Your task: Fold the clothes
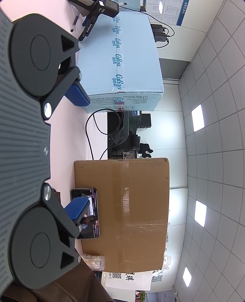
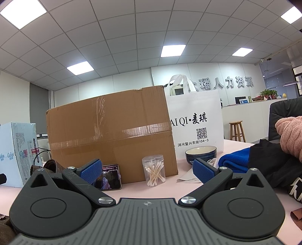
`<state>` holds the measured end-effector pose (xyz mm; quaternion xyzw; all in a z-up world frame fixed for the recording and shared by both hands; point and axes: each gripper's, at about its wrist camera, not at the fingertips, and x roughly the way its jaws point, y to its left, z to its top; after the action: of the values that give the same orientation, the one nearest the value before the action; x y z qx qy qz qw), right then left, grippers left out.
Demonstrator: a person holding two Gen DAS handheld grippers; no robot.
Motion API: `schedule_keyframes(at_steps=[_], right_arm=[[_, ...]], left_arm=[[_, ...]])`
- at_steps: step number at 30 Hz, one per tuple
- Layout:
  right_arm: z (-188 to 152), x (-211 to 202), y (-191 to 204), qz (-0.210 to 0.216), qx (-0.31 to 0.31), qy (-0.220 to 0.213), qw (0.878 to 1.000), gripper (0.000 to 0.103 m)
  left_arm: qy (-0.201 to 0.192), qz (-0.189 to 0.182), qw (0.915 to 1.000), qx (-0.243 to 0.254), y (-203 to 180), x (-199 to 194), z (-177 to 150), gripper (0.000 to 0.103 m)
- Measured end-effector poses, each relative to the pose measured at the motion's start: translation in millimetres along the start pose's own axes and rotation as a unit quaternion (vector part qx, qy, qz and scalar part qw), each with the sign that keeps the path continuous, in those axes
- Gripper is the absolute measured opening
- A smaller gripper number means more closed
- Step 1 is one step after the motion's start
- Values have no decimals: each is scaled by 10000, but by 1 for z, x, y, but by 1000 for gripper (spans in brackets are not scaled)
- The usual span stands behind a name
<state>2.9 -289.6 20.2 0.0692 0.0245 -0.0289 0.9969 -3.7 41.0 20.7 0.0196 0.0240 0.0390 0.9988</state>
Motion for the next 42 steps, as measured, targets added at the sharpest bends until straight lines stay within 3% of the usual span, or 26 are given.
schedule_keyframes(at_steps=[42], right_arm=[[0,0,0,-95,-91,15,9999,103]], left_arm=[[-51,64,9999,99,-5,-3,0,103]])
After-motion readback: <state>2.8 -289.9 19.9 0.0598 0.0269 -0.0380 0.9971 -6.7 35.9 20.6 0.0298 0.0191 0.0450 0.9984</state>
